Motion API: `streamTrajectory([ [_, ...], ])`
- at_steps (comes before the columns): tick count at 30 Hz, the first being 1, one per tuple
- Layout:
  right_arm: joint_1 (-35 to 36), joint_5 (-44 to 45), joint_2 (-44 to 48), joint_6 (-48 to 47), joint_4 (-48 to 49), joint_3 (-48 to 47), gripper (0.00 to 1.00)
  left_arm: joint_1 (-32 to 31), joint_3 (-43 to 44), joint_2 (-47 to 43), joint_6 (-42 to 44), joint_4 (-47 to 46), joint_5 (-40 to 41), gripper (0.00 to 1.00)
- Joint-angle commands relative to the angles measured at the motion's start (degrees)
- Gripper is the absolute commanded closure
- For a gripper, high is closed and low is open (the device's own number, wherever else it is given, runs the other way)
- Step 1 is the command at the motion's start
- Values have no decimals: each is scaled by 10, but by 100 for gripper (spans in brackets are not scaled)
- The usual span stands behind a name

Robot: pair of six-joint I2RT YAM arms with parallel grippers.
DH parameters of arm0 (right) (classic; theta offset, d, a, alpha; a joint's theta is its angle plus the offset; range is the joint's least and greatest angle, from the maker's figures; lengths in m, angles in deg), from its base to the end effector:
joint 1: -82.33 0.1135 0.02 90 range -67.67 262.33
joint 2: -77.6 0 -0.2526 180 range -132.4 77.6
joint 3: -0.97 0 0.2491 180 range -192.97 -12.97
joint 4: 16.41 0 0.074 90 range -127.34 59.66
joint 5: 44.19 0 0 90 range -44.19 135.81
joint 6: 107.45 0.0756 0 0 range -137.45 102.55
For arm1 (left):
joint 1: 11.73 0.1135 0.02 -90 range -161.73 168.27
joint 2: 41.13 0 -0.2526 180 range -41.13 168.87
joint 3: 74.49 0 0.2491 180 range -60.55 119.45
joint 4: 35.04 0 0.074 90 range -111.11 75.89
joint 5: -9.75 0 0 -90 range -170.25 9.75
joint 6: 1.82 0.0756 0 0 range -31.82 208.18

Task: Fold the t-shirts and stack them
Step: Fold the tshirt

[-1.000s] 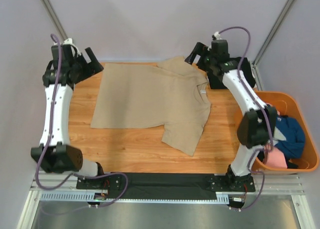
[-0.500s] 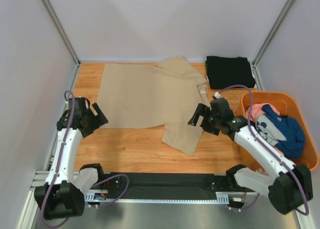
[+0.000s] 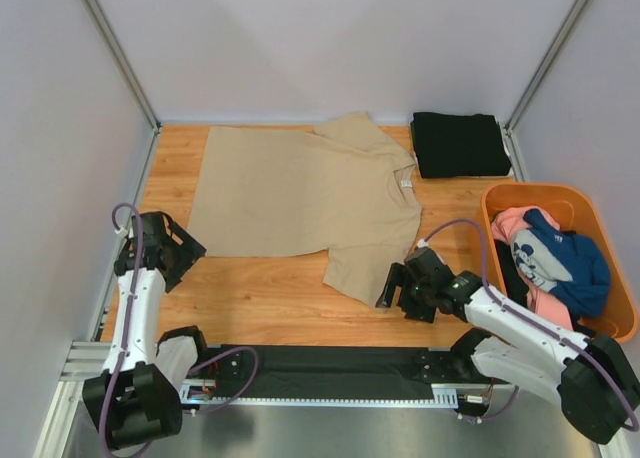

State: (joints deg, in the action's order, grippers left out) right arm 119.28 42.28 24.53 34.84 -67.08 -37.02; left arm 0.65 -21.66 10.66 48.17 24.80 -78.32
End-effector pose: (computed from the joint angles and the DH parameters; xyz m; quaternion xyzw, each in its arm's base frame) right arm 0.1332 0.1060 0.1143 0.1240 0.9693 0.1689 0.1283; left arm 0.1853 0.0433 0.1886 -0.4292 0.8621 -0.0485 0.2650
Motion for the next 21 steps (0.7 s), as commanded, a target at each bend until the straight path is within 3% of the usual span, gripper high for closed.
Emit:
streamTrajectory([
  [1, 22, -2, -29, 22, 74, 9, 15, 25, -14, 9, -9, -55, -10, 11],
  [4, 31, -9, -77, 21, 117, 16, 19, 26, -36, 30, -11, -76, -15, 12],
  [8, 41, -21, -123, 19, 153, 9, 33, 26, -59, 50, -20, -96, -15, 13],
  [14, 46, -16, -142, 5, 154, -4, 77, 26, -73, 46, -26, -109, 4, 16],
  [18, 46, -17, -149, -3, 153, -12, 94, 26, -72, 60, -21, -116, 6, 16],
  [21, 46, -17, -152, -8, 153, -15, 99, 26, -66, 76, -21, -117, 6, 16],
])
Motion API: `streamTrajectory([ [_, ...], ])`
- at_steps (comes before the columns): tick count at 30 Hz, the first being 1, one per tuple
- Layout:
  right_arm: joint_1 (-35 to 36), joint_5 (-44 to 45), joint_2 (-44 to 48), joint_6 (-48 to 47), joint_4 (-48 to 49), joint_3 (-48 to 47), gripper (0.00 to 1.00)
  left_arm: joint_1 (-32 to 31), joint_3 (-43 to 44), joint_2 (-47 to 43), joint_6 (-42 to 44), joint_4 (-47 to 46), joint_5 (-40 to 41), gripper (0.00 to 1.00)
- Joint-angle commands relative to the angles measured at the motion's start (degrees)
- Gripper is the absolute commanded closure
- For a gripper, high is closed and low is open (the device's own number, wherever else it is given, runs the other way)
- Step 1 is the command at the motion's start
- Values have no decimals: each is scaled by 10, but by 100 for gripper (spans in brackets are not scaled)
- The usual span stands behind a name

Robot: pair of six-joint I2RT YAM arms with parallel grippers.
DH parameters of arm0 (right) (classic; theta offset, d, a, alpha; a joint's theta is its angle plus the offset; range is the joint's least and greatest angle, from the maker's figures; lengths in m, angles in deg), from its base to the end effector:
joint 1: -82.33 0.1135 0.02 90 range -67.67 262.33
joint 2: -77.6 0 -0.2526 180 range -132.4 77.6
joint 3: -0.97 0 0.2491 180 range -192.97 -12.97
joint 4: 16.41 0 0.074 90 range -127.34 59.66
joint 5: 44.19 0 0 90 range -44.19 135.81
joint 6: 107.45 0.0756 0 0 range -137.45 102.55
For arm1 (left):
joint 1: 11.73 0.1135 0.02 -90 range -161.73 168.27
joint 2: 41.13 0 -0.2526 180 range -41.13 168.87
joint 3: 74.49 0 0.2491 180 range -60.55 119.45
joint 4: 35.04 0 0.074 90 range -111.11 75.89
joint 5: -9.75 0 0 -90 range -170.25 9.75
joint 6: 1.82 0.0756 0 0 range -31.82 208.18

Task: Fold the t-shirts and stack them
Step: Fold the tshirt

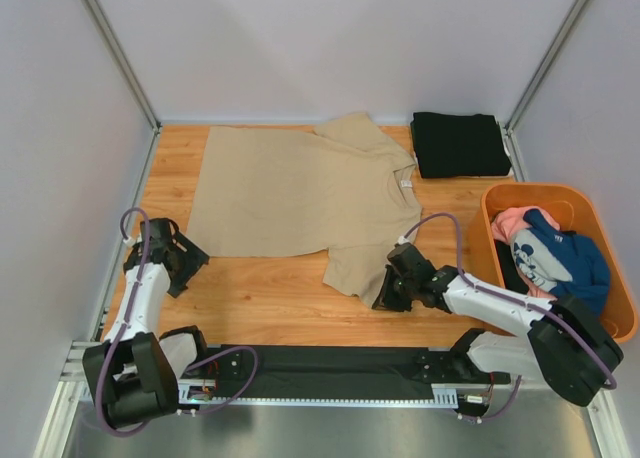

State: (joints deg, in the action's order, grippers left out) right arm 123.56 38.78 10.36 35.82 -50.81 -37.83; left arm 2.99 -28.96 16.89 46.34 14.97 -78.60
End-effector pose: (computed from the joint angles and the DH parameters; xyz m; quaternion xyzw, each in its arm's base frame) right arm 0.1513 0.1449 0.0952 0.0874 0.9664 0.2126 0.1153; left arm 0.1914 0.0525 0.1412 -0.4632 0.8537 -0.0421 0.2343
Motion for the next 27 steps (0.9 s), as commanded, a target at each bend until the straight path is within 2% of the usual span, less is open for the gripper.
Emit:
streamTrajectory([
  [1, 3, 17, -12, -22, -10, -8, 100, 2, 10, 18, -3, -21, 13, 16],
  [7, 3, 13, -16, -35, -10, -10, 100, 2, 28, 56, -24, -60, 30, 16],
  [12, 3, 9, -18, -42, -9, -8, 100, 4, 75, 149, -33, -62, 53, 16],
  [20, 3, 2, -15, -48, -12, -9, 100, 4, 117, 248, -47, -86, 63, 19],
  [24, -1, 4, -13, -55, -18, -11, 100, 3, 116, 271, -50, -97, 63, 28],
  [27, -5, 4, -12, -57, -21, -12, 100, 3, 118, 282, -49, -106, 63, 46],
])
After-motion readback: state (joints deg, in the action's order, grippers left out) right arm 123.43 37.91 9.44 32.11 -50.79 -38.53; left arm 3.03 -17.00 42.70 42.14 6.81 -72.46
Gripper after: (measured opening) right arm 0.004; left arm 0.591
